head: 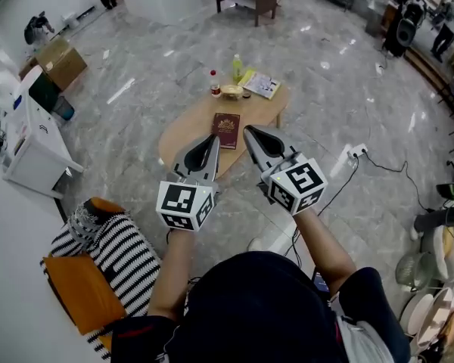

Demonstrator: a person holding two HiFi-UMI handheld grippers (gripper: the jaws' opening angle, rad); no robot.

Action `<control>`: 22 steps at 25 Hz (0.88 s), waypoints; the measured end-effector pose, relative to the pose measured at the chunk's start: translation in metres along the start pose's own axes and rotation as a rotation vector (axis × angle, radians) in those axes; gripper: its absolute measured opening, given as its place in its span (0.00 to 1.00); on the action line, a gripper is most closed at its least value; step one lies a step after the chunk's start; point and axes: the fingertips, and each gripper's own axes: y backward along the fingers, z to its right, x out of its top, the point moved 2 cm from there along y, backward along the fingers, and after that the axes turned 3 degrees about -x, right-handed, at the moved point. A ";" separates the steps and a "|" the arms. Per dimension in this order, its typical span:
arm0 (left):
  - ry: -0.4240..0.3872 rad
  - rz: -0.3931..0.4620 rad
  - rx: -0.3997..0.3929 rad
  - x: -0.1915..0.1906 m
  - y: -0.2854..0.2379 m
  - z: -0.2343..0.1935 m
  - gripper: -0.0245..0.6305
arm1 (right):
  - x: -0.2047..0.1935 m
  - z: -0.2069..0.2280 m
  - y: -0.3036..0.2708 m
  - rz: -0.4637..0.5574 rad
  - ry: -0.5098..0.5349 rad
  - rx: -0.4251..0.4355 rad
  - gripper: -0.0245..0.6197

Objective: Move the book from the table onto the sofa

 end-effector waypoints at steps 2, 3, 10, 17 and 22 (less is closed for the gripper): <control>0.010 -0.011 0.015 -0.006 -0.007 -0.001 0.06 | -0.005 0.008 -0.001 -0.006 -0.002 0.013 0.06; 0.019 -0.018 0.023 -0.010 -0.009 -0.001 0.06 | -0.008 0.012 -0.002 -0.008 -0.007 0.019 0.06; 0.023 -0.076 0.060 -0.033 -0.023 0.000 0.06 | -0.025 0.027 -0.016 -0.041 -0.003 0.077 0.06; 0.036 -0.097 0.068 -0.044 -0.036 -0.016 0.06 | -0.033 0.032 -0.040 -0.057 -0.003 0.103 0.06; 0.049 -0.099 0.054 -0.051 -0.043 -0.049 0.06 | -0.040 0.025 -0.074 -0.072 0.034 0.097 0.06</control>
